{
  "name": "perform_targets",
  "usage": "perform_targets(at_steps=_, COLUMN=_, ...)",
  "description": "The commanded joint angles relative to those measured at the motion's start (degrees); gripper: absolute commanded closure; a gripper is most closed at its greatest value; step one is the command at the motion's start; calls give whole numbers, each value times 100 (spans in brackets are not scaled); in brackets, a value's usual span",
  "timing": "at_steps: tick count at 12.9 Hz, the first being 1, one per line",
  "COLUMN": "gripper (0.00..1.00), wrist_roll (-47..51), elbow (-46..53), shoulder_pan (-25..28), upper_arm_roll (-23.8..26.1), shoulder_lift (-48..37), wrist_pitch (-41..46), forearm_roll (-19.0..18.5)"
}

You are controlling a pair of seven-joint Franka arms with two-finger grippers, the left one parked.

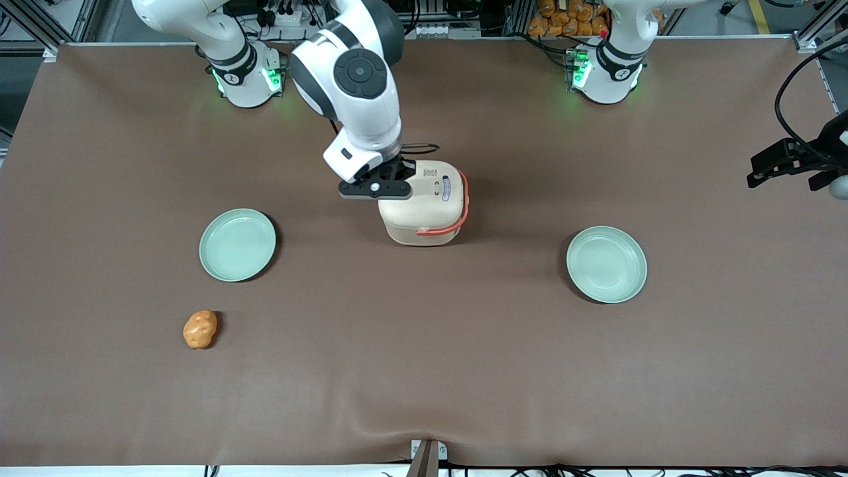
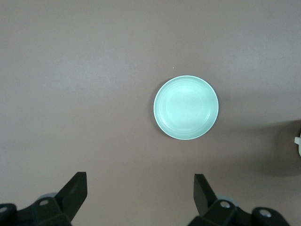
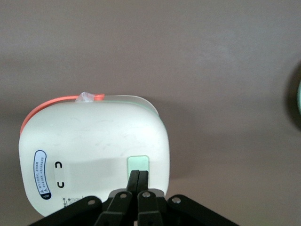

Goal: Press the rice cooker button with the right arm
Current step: 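Press down on the rice cooker's lid button with the right gripper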

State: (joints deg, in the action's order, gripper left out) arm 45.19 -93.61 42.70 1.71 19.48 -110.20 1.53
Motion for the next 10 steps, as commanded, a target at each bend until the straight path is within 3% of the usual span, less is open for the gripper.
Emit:
perform_targets(at_steps=1, gripper=100, wrist_roll=156, elbow=106, shoulder_pan=169, upper_arm_roll=-74, shoulder_lift=152, wrist_pitch=-19, forearm_roll=-21)
perform_targets(at_steps=10, gripper=100, wrist_roll=464, elbow=-140, shoulder_pan=169, upper_arm_roll=-74, shoulder_lift=266, wrist_pitch=-194, forearm_roll=-30)
